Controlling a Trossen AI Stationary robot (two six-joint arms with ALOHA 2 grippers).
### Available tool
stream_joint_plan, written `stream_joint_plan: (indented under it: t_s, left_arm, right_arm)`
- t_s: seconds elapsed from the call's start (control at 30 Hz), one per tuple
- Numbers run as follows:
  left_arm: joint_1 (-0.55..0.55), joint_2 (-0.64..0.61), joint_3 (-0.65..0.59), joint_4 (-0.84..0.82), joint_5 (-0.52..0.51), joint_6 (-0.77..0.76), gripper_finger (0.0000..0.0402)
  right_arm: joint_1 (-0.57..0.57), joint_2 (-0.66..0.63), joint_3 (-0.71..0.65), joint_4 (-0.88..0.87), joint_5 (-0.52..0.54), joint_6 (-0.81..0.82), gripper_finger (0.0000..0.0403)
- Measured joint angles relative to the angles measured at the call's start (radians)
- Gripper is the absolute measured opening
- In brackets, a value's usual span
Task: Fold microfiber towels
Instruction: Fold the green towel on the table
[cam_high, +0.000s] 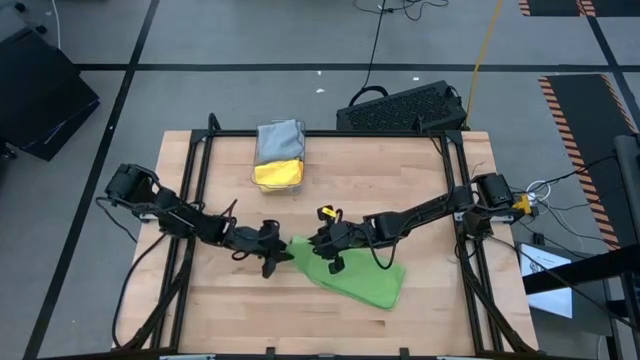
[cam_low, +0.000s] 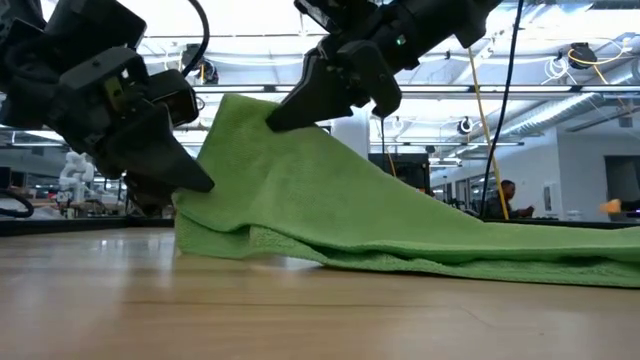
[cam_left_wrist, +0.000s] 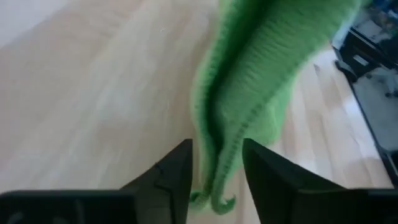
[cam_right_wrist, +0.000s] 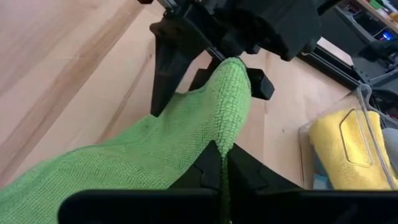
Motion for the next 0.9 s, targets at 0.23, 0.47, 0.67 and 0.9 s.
stream_joint_plan:
  t_s: [0.23, 0.47, 0.67, 0.9]
  left_arm:
    - [0.0, 0.0, 0.0, -0.005, -0.031, -0.002, 0.0104]
    - [-0.001, 0.0, 0.0, -0.005, -0.032, 0.009, 0.0014]
    - [-0.027, 0.0, 0.0, -0.002, -0.047, 0.001, 0.004]
    - [-0.045, 0.0, 0.0, 0.002, -0.161, 0.035, 0.0111]
  right_arm:
    - [0.0, 0.0, 0.0, 0.0, 0.002, 0.001, 0.0]
    - [0.0, 0.0, 0.0, 0.0, 0.011, 0.002, 0.0]
    - [0.0, -0.013, 0.0, -0.002, 0.051, 0.003, 0.0]
    - [0.0, -0.04, 0.0, -0.002, 0.051, 0.003, 0.0]
